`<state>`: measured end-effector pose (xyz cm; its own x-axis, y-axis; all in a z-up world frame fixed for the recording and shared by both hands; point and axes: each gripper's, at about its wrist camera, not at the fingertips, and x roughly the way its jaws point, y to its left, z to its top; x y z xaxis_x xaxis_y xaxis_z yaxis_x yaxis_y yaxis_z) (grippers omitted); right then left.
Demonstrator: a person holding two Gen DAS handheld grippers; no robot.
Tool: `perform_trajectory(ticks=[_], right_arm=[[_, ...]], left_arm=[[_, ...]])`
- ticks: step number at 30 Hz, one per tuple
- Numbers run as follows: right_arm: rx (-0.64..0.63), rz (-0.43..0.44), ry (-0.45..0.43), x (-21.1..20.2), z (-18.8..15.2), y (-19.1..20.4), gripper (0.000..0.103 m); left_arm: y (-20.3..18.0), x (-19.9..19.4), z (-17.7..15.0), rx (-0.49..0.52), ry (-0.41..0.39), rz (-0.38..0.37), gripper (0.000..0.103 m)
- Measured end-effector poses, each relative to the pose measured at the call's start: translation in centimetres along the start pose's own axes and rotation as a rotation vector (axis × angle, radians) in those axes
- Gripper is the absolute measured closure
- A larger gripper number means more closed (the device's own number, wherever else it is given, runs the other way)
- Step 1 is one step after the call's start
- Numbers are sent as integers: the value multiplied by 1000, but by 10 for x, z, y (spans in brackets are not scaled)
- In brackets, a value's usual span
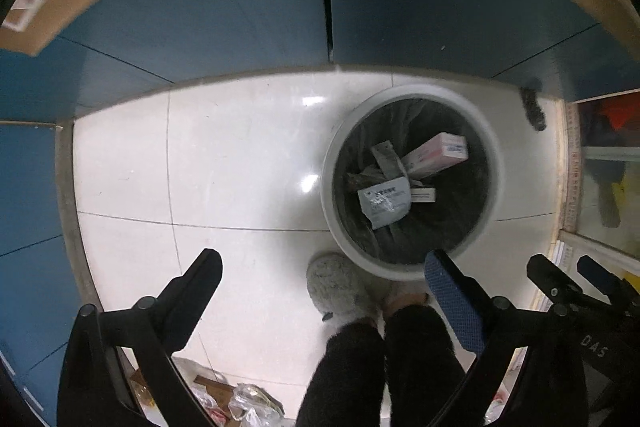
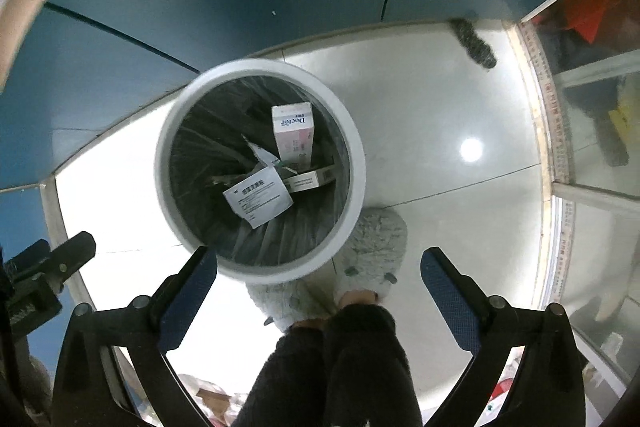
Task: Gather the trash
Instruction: 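Lower both sachets over the trash bin and open both tools to drop them, then raise both tools to the counter and grasp the red sachet with the right tool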
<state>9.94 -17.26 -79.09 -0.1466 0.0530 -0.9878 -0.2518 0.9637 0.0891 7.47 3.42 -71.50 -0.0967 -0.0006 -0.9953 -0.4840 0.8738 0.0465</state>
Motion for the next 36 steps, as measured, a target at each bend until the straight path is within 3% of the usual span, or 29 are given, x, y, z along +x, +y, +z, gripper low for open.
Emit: perform_trajectory(ticks=[6,12,19,25,31,36], right_arm=[[-36,2,-45,-95,-16,10,0],[-108,18,-109,-219,-38,25,0],[-137,28,-131,-343,-73,30,0],[-117,90,-160,-426,-94,33,0],[-57,189,-299,-497,-70,30,0],[-30,213,-372,-527,-5,28,0]], left_arm=[[-2,-98,-22,22,-50,-15,0],[-1,-197,-47,25,-118,-37,0],[8,-288,-79,34,-143,-62,0],[15,-364,-98,42,-270,13,0],[33,-419,-50,-55,-453,44,0],[39,-444,22,-116,-521,68,0]])
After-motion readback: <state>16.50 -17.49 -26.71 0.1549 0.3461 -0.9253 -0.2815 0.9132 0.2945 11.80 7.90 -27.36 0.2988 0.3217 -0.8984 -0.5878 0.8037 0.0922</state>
